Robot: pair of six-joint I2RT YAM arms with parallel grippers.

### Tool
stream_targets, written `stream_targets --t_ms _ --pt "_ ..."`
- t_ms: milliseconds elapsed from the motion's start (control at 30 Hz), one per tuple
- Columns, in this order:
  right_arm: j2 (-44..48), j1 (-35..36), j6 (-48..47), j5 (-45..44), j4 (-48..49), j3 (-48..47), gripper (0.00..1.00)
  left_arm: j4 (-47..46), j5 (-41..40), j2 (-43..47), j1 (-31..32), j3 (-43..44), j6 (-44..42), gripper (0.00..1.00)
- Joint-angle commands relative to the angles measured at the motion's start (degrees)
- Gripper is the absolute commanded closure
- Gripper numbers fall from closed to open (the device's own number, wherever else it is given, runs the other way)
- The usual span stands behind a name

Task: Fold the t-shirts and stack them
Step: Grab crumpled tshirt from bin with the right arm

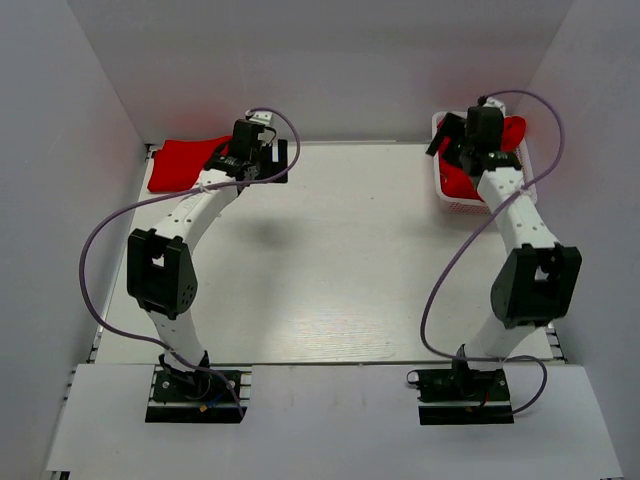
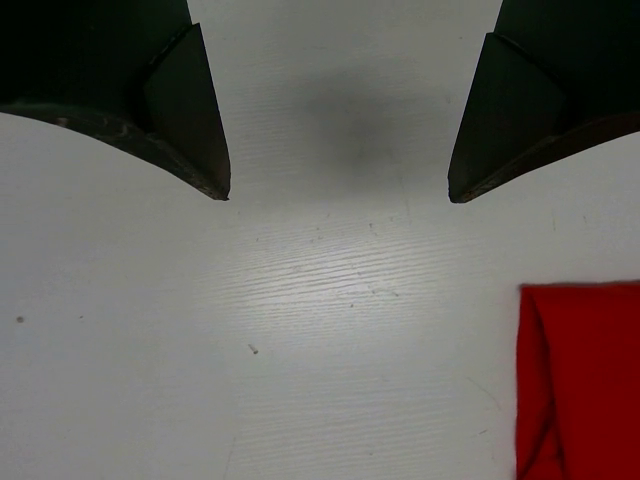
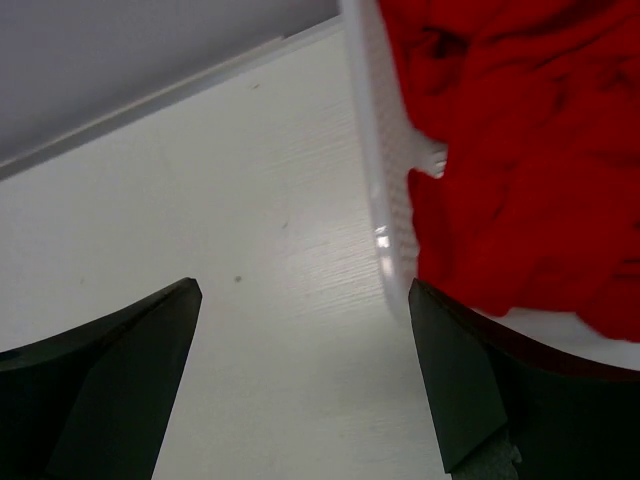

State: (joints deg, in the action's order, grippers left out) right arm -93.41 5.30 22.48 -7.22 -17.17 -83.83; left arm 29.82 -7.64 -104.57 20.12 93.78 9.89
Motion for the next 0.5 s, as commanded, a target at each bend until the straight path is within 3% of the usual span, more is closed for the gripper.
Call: stream_targets --t_ms 0,100,233,467 --pt "-9.81 -3.97 0.46 -8.60 -12.50 -13.59 0.10 -0.11 0.00 2.01 -0.87 -2.54 0.83 0.00" --pt "-18.88 -7.49 -0.68 -8.34 -20.17 -26.80 0.10 -0.12 -1.06 3.32 -1.49 -3.77 0.83 0.00" --pt "-28.20 -10.65 -3.57 -6.93 -20.02 -38.40 0.10 -0.82 -1.06 3.32 -2.71 -4.30 0.83 0.00" --pt "-36.39 -13.91 -3.58 -6.40 -3.16 -40.18 0.10 1.37 0.17 -0.45 -3.77 -1.50 0.83 0.00"
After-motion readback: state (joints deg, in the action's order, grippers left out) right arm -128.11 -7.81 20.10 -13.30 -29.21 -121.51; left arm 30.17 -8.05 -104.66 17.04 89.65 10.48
